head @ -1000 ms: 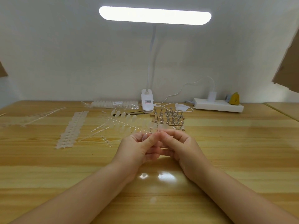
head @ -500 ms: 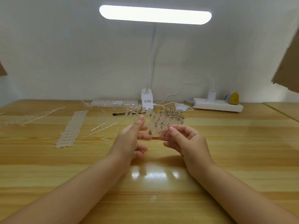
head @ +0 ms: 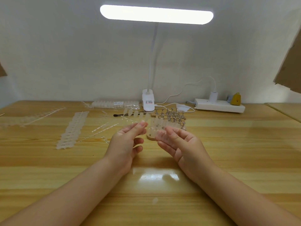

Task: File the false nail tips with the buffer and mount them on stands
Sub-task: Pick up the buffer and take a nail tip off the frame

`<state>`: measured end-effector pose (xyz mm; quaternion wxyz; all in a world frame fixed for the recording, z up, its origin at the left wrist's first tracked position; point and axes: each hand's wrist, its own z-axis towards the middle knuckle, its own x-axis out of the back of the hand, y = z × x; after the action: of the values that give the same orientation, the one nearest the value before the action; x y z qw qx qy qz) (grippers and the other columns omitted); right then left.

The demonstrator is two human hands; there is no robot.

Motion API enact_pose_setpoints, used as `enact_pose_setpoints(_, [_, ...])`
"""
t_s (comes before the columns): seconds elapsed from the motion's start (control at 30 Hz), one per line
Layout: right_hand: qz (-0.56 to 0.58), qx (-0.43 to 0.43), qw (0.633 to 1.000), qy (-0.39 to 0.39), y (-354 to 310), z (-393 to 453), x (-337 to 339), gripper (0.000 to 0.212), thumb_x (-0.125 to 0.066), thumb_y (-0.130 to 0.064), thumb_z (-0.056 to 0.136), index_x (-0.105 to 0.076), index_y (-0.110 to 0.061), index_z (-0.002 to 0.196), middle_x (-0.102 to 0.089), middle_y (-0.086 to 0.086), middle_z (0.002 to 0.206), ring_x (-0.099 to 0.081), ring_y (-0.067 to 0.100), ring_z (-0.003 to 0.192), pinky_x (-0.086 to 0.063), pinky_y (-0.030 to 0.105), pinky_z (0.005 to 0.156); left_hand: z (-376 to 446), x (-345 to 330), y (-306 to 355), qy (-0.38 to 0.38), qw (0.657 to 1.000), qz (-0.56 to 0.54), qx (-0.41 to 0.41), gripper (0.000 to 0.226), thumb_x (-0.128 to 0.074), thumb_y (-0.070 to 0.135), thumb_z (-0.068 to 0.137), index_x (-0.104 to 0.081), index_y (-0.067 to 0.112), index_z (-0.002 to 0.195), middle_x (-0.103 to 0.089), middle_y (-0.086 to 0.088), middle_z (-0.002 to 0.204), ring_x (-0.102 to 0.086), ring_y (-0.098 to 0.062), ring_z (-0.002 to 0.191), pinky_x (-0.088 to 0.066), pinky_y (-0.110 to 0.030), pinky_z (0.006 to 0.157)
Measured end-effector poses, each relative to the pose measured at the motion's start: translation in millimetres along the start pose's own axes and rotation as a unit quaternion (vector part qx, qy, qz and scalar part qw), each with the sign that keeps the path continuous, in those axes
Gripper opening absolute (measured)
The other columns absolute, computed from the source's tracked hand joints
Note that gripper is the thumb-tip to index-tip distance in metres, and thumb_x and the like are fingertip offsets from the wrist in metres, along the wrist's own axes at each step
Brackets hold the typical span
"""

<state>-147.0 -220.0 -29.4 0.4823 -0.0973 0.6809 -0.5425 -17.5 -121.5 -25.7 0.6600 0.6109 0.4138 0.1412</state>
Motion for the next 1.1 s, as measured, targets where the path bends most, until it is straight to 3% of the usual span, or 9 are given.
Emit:
enact_pose_setpoints(0.1, [-0.017,0.008,1.0,-0.01,2,-1,0,0.024,-0.063,-0.007,0.083,-0.061,0.003,0.104,-0.07,0.021,0.093,-0.071,0.022,0.084,-0.059,0.028,0.074,-2,-2,-4,0.004,1.0,0.01,0.0,0.05,-0.078,0.039,0.057,-0.072,0.014,0.101,-0.067,0.005,0.075,-0.054,-0.005,0.055,-0.043,-0.019,0.045])
enact_pose_setpoints(0.23, [-0.013,0.005,1.0,-0.013,3,-1,1,0.021,-0.058,-0.006,0.087,-0.061,0.004,0.105,-0.068,0.023,0.095,-0.071,0.024,0.086,-0.059,0.029,0.074,-2,-3,-4,0.0,1.0,0.002,0.0,0.05,-0.079,0.038,0.054,-0.072,0.015,0.099,-0.068,0.004,0.076,-0.054,-0.006,0.057,-0.044,-0.02,0.047])
enact_pose_setpoints(0.37, [-0.023,0.007,0.999,-0.024,3,-2,0,0.027,-0.062,-0.011,0.08,-0.062,0.002,0.104,-0.071,0.021,0.095,-0.071,0.026,0.09,-0.059,0.028,0.073,-1,-1,-1,-0.008,1.0,0.006,-0.011,0.029,-0.081,0.031,0.053,-0.076,0.02,0.079,-0.067,0.004,0.074,-0.055,-0.005,0.057,-0.045,-0.021,0.049])
enact_pose_setpoints(0.53, [-0.033,0.008,0.999,-0.024,2,-4,-1,0.023,-0.061,-0.009,0.082,-0.063,0.002,0.102,-0.07,0.023,0.097,-0.071,0.029,0.093,-0.059,0.029,0.073,-1,0,1,0.01,0.996,0.075,-0.054,0.008,-0.076,0.019,0.077,-0.073,0.017,0.084,-0.067,0.007,0.071,-0.056,-0.006,0.061,-0.047,-0.025,0.058])
enact_pose_setpoints(0.6, [-0.04,0.006,0.999,-0.022,3,-5,-1,0.021,-0.06,-0.006,0.086,-0.062,0.003,0.104,-0.07,0.024,0.098,-0.071,0.029,0.093,-0.059,0.029,0.074,-2,0,1,0.028,0.982,0.149,-0.111,0.003,-0.075,0.019,0.08,-0.073,0.02,0.083,-0.067,0.01,0.065,-0.058,-0.003,0.061,-0.047,-0.021,0.057])
enact_pose_setpoints(0.67, [-0.053,0.003,0.998,-0.021,4,-5,-1,0.02,-0.058,-0.003,0.089,-0.061,0.005,0.107,-0.07,0.025,0.1,-0.071,0.027,0.093,-0.059,0.029,0.075,-5,0,3,0.049,0.936,0.268,-0.222,0.006,-0.074,0.019,0.08,-0.072,0.023,0.078,-0.068,0.008,0.064,-0.058,0.001,0.058,-0.047,-0.014,0.054])
enact_pose_setpoints(0.8, [-0.075,0.016,0.997,-0.032,9,-6,-2,0.012,-0.062,-0.003,0.086,-0.064,0.003,0.097,-0.072,0.019,0.09,-0.07,0.03,0.098,-0.058,0.028,0.074,-4,4,5,0.075,0.759,0.454,-0.46,0.013,-0.073,0.007,0.079,-0.066,0.006,0.068,-0.057,-0.001,0.063,-0.054,-0.016,0.058,-0.047,-0.028,0.053])
enact_pose_setpoints(1.0, [-0.073,0.02,0.996,-0.038,11,-7,-4,0.014,-0.069,-0.01,0.077,-0.072,-0.005,0.09,-0.072,0.023,0.091,-0.069,0.031,0.098,-0.057,0.028,0.074,-6,7,3,0.089,0.609,0.553,-0.562,0.013,-0.078,0.006,0.073,-0.065,0.008,0.069,-0.059,-0.001,0.071,-0.054,-0.018,0.06,-0.046,-0.03,0.043])
enact_pose_setpoints(1.1, [-0.079,0.015,0.996,-0.044,11,-8,-4,0.021,-0.071,-0.012,0.074,-0.071,-0.004,0.093,-0.072,0.022,0.09,-0.07,0.03,0.096,-0.057,0.029,0.074,-6,8,1,0.094,0.563,0.594,-0.567,0.013,-0.08,0.008,0.07,-0.068,0.01,0.071,-0.061,-0.002,0.072,-0.057,-0.023,0.066,-0.045,-0.029,0.046])
